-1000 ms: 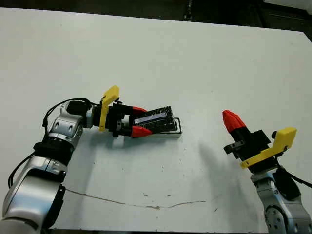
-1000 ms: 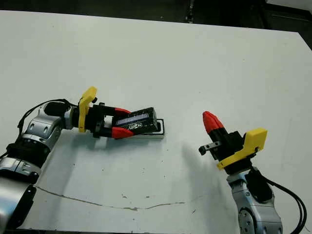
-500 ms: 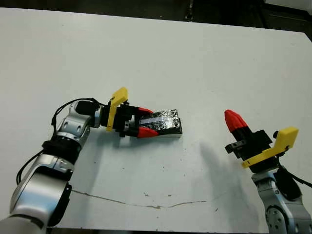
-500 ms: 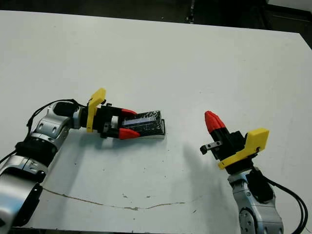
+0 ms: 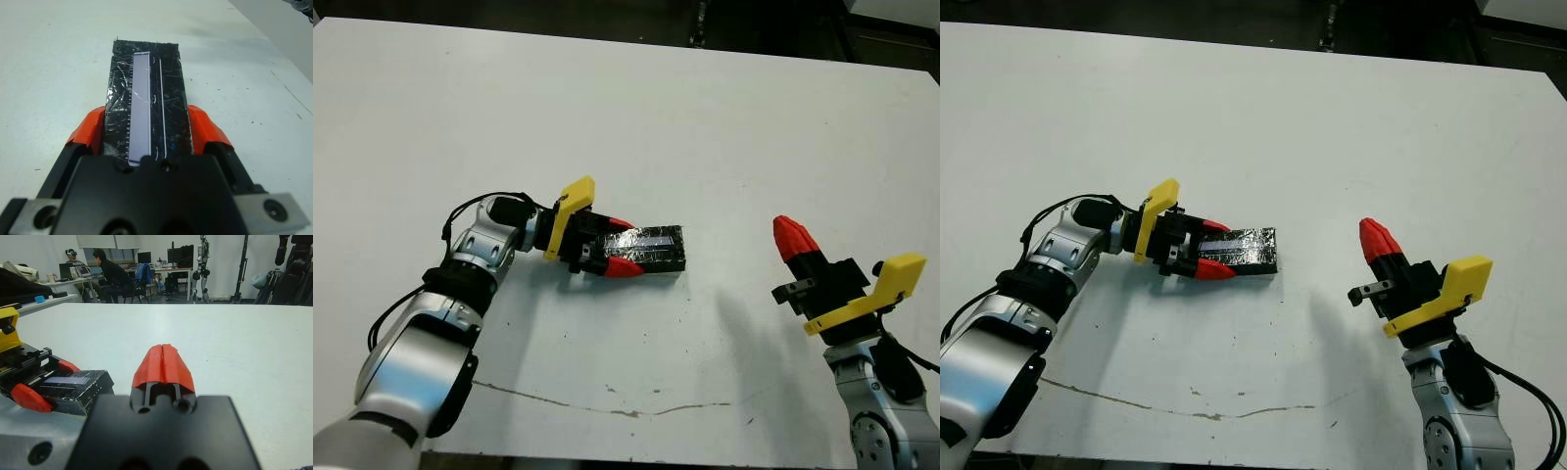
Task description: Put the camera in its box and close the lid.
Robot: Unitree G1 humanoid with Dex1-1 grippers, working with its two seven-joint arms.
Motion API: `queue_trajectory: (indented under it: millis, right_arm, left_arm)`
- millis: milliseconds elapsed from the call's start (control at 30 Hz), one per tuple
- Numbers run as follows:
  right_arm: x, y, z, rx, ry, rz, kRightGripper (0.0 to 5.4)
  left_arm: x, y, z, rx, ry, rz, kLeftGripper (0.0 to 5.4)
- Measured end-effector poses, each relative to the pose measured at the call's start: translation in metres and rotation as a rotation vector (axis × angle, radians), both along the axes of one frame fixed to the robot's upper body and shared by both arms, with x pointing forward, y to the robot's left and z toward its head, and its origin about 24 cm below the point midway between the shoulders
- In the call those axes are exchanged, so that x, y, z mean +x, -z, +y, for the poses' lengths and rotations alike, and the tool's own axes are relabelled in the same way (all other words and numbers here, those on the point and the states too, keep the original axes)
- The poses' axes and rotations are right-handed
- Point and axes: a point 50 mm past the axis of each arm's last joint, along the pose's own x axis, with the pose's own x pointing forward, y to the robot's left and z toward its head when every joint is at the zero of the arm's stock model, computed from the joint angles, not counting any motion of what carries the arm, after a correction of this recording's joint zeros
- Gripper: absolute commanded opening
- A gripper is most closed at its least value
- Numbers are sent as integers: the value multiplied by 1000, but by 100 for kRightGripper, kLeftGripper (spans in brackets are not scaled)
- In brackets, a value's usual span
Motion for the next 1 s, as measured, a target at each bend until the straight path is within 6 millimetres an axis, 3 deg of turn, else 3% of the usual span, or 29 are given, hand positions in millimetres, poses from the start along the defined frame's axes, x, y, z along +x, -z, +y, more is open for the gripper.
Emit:
queue_trajectory:
  millis: [233,767,1000]
  right_arm:
    - [0,0,0,1,3,3,0]
    - [0,1,1,3,-5,5,0]
    - [0,1,1,5,-13,5,0]
  left_arm:
    - [0,0,-4,27,10,-20,316]
    - [-1,3,-11,72,25,-89,530]
    - [-1,4,-10,52,16,-82,538]
